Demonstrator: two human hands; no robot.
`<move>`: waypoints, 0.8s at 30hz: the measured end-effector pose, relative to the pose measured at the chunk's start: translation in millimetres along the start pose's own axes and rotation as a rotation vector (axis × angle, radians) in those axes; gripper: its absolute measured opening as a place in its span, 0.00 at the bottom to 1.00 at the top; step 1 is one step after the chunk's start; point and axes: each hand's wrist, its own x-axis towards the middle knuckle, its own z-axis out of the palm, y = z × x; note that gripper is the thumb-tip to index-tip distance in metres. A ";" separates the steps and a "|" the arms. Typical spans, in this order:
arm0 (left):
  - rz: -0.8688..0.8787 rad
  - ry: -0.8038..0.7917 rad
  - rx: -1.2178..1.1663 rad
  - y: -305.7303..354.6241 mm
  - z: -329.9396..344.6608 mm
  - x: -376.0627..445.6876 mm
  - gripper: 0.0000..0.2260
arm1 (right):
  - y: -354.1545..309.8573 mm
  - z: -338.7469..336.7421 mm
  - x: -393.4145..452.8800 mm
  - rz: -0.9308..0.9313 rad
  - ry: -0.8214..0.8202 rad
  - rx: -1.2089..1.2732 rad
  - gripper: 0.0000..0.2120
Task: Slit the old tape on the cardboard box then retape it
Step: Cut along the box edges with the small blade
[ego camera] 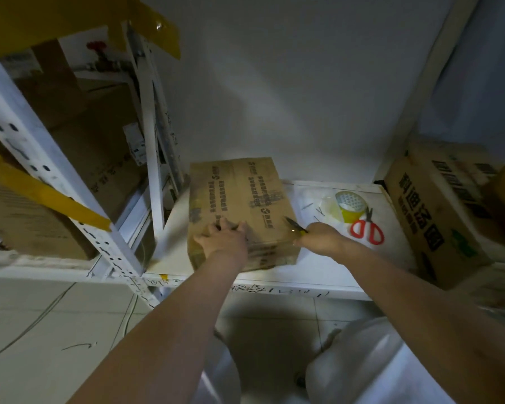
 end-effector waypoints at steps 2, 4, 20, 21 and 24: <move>0.061 0.011 -0.019 4.9 2.9 -1.9 0.36 | 2.3 3.8 -7.2 0.013 0.058 -0.050 0.09; 0.170 0.060 -0.048 13.5 7.7 0.7 0.34 | 0.5 4.6 -18.1 0.013 0.156 -0.211 0.09; 0.275 -0.010 -0.069 45.4 21.2 5.6 0.38 | -21.7 15.6 -54.6 0.124 0.187 -0.722 0.15; 0.273 -0.008 -0.068 45.9 21.3 5.4 0.38 | -21.9 16.0 -54.5 0.126 0.182 -0.725 0.15; 0.271 -0.013 -0.064 45.7 20.4 5.9 0.39 | -23.9 16.7 -54.3 0.137 0.170 -0.734 0.16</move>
